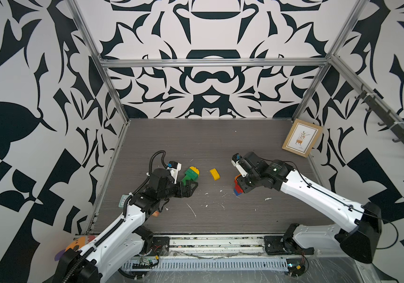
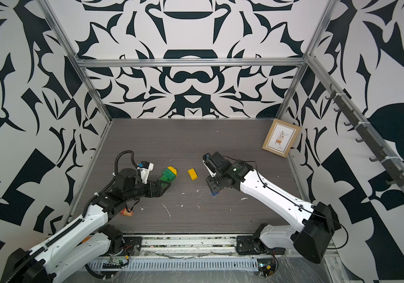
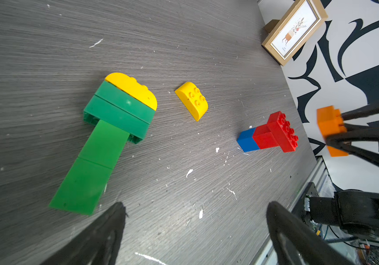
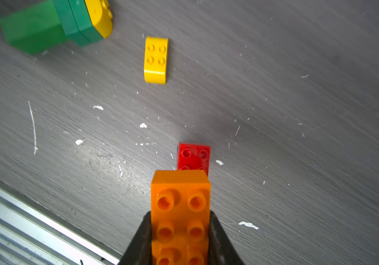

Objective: Assemble an ice cream with lego
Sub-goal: Assemble the lego brick with the lego brick.

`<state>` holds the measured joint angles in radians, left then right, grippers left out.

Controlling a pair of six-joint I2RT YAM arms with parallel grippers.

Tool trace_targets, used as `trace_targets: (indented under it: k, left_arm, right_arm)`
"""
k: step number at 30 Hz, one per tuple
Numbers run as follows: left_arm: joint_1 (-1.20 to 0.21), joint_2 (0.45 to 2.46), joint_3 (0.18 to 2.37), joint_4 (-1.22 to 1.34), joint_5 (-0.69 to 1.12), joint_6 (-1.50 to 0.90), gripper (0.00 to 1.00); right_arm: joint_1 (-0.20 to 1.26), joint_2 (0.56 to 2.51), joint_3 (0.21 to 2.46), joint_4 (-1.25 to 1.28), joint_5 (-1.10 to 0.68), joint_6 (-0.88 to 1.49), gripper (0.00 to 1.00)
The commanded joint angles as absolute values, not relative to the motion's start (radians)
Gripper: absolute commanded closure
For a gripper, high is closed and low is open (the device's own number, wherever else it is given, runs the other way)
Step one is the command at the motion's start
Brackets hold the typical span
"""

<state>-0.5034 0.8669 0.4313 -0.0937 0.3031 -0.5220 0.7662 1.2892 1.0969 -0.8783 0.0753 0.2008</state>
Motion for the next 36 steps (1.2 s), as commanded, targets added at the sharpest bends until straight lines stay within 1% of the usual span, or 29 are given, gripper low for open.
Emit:
trace_targets:
  k: [1, 12, 22, 36]
  left_arm:
    - [-0.512, 0.854, 0.426, -0.074, 0.296, -0.534, 0.01]
    - [-0.520, 0.852, 0.434, -0.087, 0.279, -0.527, 0.01]
    - [-0.520, 0.844, 0.445, -0.093, 0.298, -0.506, 0.01]
    - [-0.521, 0.807, 0.431, -0.098, 0.286, -0.498, 0.01]
  right_arm:
    - [0.743, 1.285, 1.077, -0.843, 0.015, 0.139, 0.74]
    - [0.693, 1.305, 1.040, -0.763, -0.009, 0.133, 0.74]
    - [0.686, 1.340, 1.045, -0.765, 0.009, 0.135, 0.73]
    - [0.684, 1.339, 1.044, -0.789, 0.035, 0.152, 0.71]
